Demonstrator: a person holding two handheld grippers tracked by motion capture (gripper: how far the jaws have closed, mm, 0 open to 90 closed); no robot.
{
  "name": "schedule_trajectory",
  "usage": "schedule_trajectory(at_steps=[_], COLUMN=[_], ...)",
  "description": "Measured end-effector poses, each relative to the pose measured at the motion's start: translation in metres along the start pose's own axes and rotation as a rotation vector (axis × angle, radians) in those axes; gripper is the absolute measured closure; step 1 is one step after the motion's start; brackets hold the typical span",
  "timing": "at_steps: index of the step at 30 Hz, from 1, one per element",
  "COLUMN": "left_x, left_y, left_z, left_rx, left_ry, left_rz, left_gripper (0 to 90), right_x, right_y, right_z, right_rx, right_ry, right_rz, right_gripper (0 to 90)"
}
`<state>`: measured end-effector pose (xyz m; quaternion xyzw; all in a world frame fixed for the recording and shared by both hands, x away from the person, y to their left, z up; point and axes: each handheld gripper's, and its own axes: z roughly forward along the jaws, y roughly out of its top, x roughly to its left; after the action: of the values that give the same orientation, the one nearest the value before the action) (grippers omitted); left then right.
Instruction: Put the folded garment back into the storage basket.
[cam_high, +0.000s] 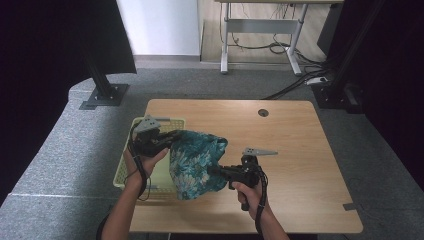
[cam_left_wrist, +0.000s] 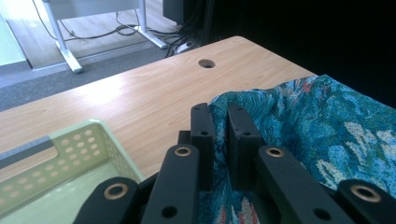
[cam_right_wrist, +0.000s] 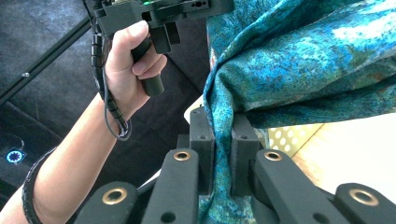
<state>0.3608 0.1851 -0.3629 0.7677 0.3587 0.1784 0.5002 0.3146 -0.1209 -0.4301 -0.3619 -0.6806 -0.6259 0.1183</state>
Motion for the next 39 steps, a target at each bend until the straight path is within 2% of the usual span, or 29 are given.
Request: schedule_trajectory(at_steps=[9,19,28,39], left_x=[0.006,0.010,0.011,0.022], left_y=[0.000,0.000,0.005,-0.002], left_z=[-0.011,-0.017,-0.027,-0.032], left_rx=[-0.011,-0.013,-0.023,-0.022], left_ry=[0.016,0.026,0.037,0.043], left_rz=[-0.003,-0.002,0.006,-0.012], left_gripper=[82.6,82.6,82.6,82.6], right_x=[0.006,0.006,0.014,0.013], right_y=[0.004,0.007,0.013,0.016], right_z=[0.010,0.019,0.024,0.038], right_rx=[0.007,0.012,0.015,0.032], right_ry=[0.010,0.021,0.030,0.036], right_rz=[-0.009,0.000,-0.017,-0.015], right_gripper=[82.2,82.3,82.3,82.3])
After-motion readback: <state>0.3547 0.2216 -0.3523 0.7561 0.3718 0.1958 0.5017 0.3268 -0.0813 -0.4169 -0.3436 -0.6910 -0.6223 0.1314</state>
